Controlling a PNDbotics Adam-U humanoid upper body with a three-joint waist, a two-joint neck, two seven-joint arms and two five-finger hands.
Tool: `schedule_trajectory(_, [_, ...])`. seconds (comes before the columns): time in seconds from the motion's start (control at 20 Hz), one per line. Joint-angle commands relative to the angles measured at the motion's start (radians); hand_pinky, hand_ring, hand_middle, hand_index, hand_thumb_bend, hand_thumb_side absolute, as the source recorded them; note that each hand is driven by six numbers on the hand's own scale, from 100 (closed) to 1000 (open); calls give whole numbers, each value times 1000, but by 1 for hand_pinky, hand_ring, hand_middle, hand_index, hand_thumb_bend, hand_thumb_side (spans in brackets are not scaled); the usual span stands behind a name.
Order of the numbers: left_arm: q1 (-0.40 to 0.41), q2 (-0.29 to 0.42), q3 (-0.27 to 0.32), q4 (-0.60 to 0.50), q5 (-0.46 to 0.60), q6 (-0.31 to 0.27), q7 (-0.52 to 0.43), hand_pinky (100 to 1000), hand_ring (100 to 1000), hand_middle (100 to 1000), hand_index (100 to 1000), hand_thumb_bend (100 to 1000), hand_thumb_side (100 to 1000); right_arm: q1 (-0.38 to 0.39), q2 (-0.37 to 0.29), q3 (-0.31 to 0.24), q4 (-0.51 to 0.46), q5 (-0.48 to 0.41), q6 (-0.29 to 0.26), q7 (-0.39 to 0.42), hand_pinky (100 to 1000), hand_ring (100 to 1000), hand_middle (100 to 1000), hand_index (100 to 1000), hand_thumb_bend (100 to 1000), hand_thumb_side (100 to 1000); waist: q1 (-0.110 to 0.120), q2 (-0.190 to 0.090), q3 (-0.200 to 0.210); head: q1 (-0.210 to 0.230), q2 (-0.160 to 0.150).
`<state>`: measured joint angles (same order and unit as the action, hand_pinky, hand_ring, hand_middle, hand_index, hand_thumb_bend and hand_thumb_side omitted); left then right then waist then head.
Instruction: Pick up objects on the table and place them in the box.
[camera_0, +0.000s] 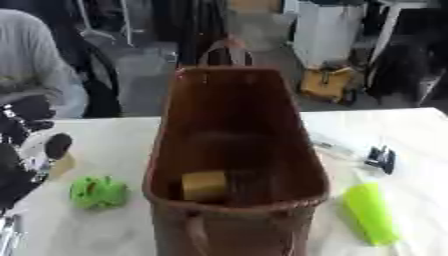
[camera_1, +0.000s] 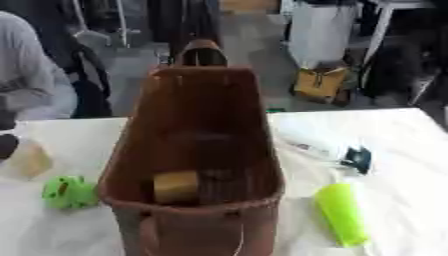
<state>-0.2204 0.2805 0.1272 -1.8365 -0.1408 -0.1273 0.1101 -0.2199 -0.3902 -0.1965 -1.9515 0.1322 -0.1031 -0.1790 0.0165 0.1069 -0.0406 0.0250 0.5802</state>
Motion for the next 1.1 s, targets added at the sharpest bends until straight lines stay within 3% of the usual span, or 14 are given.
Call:
schedule_trajectory(0.05, [-7, 15, 9, -18, -2, -2, -2, 720, 719, 765, 717, 882, 596, -9, -19, -6, -19, 3, -3, 2, 538, 642, 715, 788, 347, 610, -2, -13, 1, 0, -7])
schedule_trajectory(0.9, [-8, 18, 10, -18, -7, -1, -4, 721, 719, 763, 718, 883, 590, -9, -19, -5, -19, 4, -4, 4, 539, 641, 714, 789, 347, 611, -4, -14, 2, -4, -8])
schedule_trajectory(1.1, [-7, 86, 13, -3, -69, 27, -40, 727, 719, 755, 729, 877, 571, -9, -22, -5, -19, 5, -4, 5, 539, 641, 714, 789, 347, 611, -3, -15, 1, -3, -8])
